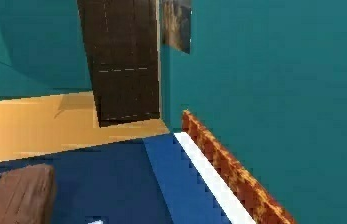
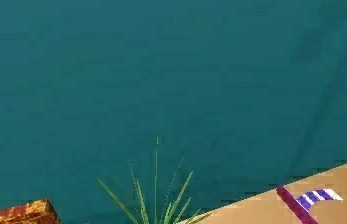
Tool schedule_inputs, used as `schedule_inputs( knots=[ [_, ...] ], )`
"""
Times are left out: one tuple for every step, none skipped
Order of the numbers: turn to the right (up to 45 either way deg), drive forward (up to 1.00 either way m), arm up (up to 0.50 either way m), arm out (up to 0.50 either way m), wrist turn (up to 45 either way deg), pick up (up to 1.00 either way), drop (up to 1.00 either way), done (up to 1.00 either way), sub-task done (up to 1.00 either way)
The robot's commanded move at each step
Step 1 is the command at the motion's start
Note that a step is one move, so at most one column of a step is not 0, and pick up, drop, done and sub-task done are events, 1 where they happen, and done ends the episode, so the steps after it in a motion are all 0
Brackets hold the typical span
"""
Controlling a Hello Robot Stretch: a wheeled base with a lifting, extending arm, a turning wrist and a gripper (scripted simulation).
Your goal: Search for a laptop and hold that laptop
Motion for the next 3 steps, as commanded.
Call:
schedule_inputs(
  knots=[
    [-45.0, 0.0, 0.0, 0.0, 0.0, 0.0, 0.0, 0.0, 0.0],
    [-45.0, 0.0, 0.0, 0.0, 0.0, 0.0, 0.0, 0.0, 0.0],
    [-33.0, 0.0, 0.0, 0.0, 0.0, 0.0, 0.0, 0.0, 0.0]
  ],
)
